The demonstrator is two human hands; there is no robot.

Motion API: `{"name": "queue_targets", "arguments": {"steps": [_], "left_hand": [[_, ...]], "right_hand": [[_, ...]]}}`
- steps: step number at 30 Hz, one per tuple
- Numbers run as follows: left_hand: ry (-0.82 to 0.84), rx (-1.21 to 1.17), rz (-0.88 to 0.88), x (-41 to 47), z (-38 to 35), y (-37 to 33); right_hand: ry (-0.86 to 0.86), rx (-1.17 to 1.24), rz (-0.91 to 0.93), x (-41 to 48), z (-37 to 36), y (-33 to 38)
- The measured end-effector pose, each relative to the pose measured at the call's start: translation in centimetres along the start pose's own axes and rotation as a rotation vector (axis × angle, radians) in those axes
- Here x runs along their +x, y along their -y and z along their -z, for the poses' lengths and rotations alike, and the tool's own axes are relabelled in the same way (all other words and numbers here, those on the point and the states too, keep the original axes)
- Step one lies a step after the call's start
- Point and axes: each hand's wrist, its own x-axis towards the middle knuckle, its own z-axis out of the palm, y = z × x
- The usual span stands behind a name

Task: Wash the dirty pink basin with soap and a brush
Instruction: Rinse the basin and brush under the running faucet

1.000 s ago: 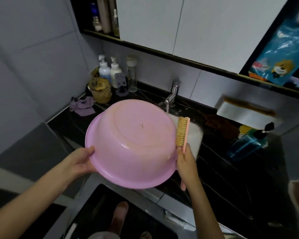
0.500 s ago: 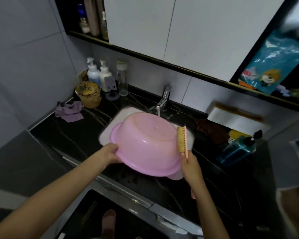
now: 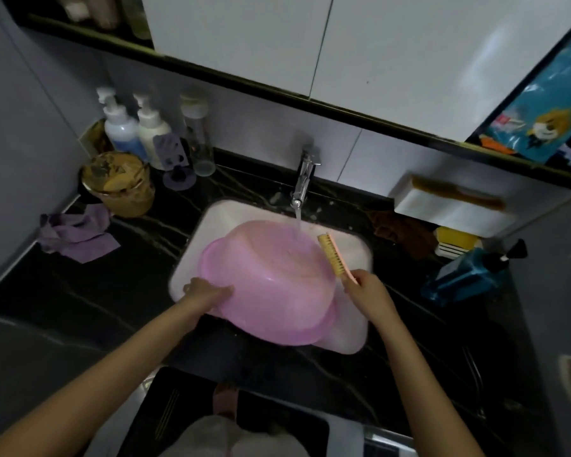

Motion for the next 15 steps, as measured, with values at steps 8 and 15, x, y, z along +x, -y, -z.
{"name": "queue_targets", "arguments": {"steps": [8, 15], "left_hand": [[0.066, 0.404, -0.521, 0.8, 0.5, -2.5], [0.089, 0.389, -0.446, 2.3, -1.2, -3.7]], "right_hand": [[0.086, -0.267, -0.028, 5.5, -1.4, 2.5], [0.298, -0.307, 0.280, 9.5, -4.5, 6.5]]}}
